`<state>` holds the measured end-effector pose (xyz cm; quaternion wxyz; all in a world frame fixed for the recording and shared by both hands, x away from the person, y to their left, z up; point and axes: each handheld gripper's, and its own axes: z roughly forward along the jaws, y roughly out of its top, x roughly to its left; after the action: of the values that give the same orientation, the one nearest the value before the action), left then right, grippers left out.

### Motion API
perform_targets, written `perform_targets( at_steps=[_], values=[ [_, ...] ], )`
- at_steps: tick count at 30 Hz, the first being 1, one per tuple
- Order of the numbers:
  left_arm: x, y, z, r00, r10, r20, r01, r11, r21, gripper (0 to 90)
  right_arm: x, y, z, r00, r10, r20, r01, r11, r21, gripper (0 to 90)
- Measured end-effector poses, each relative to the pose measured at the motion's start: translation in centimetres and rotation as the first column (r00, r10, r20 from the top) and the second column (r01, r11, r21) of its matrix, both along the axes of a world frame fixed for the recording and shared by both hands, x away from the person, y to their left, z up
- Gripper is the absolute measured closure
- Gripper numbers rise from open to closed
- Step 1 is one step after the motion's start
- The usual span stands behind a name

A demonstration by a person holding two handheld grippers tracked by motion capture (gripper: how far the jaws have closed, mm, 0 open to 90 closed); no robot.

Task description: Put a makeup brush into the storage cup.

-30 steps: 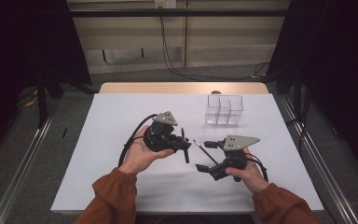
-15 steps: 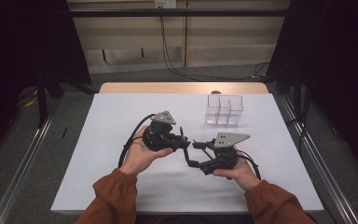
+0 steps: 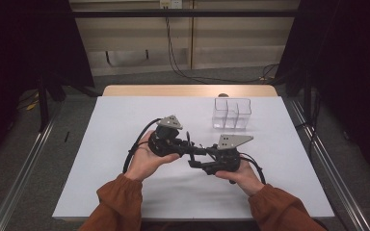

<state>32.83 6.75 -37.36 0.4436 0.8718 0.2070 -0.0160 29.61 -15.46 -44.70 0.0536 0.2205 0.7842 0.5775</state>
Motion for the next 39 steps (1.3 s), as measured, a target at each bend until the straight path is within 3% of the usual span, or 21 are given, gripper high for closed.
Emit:
perform_targets(
  at_steps=[7,18,33,39],
  values=[
    [0.01,-0.18,-0.09,1.0,-0.004,-0.005,0.004,0.9999,-0.01,76.0,0.07,-0.07,0.13,0.9998,0.019,0.01,-0.019,1.0,0.003,70.9],
    [-0.03,-0.43,-0.36,0.9999,-0.01,-0.003,0.01,0.9999,-0.003,76.0,0.22,-0.15,-0.06,0.9997,0.022,-0.009,-0.022,1.0,0.01,79.6],
    [0.0,-0.36,-0.72,0.9998,-0.012,0.013,0.013,0.9993,-0.034,75.3,0.16,-0.35,-0.03,0.9999,0.016,-0.004,-0.016,1.0,0.008,80.4],
    [-0.22,-0.44,-0.93,0.9986,0.005,0.053,-0.003,0.999,-0.045,70.7,0.18,-0.44,0.01,1.0,0.008,-0.002,-0.008,1.0,0.007,80.4]
  ],
)
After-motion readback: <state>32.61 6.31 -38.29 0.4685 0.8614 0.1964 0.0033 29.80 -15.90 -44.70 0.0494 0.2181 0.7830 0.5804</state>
